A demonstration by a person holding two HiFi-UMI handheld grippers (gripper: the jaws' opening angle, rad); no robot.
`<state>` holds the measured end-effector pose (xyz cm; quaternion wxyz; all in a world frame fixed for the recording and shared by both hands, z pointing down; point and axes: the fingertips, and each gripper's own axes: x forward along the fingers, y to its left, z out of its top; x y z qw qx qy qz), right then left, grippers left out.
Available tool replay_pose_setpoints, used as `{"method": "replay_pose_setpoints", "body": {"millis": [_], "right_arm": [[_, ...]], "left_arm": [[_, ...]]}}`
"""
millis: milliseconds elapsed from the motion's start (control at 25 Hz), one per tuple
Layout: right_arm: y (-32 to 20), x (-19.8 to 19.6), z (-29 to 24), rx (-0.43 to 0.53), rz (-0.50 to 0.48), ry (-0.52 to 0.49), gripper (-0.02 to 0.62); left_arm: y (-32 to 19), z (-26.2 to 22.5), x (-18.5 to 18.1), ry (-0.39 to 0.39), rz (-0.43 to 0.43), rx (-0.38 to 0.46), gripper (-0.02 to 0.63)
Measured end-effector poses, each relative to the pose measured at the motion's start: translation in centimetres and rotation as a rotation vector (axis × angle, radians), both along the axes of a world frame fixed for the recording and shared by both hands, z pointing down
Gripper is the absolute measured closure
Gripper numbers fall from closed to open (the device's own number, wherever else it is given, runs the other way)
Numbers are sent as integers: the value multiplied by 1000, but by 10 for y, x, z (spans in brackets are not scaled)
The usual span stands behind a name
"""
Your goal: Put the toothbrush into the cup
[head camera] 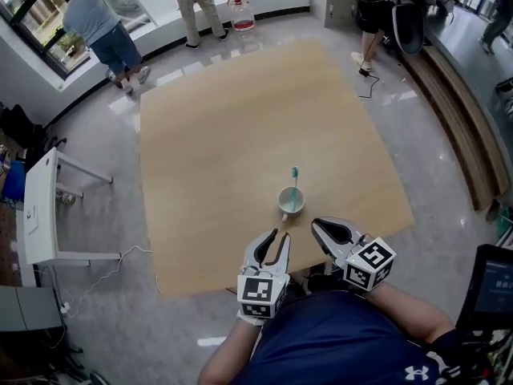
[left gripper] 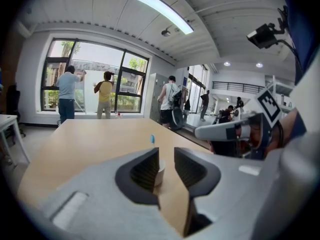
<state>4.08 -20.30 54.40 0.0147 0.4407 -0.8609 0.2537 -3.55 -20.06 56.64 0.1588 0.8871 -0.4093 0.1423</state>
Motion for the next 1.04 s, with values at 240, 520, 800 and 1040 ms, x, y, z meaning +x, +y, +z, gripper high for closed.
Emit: {"method": "replay_pose_setpoints", "body": {"millis": [240,520,800,1040], "right_arm": [[-4,-39,12,4,-121,22,571],[-9,-70,5,26,-196,40,571],[-16,-79,-2,39,-210,56,572],[-19,-71,-4,44,-215,54,572]], "left_arm": [[2,12,-36,-3,-108,-16,509],[2,8,-62,14,-177,-2,509],[-3,5,-70,14,-186,-2,509],[-7,0,-58,8,-175,4,509]]}}
